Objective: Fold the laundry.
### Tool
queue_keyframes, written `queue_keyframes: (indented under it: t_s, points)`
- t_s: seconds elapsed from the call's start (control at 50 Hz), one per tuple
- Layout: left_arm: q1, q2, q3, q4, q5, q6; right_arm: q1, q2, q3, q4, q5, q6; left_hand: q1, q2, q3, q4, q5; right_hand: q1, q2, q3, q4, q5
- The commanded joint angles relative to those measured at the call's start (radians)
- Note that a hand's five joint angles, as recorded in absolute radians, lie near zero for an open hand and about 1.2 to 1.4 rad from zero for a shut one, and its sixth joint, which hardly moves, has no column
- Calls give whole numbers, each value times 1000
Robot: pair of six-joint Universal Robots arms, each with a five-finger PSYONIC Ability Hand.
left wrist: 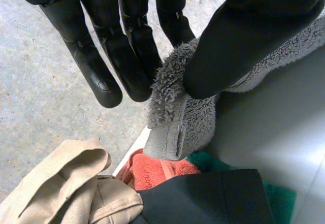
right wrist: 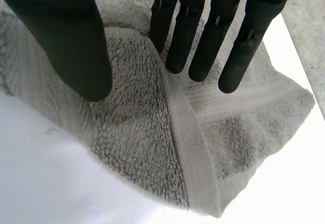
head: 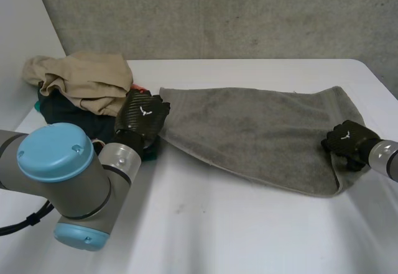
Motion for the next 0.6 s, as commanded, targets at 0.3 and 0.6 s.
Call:
queue_keyframes:
  t_s: [0.3, 0.6]
  points:
    - [-1, 216, -125, -165, 2, 1, -231, -336, 160, 41, 61, 30, 249, 198, 201, 193, 222, 670, 527, 527, 534, 539]
    - [-23, 117, -87, -166, 2, -31, -243, -244, 238, 40, -43, 46, 249, 198, 201, 193, 222, 393, 250, 250, 256, 262]
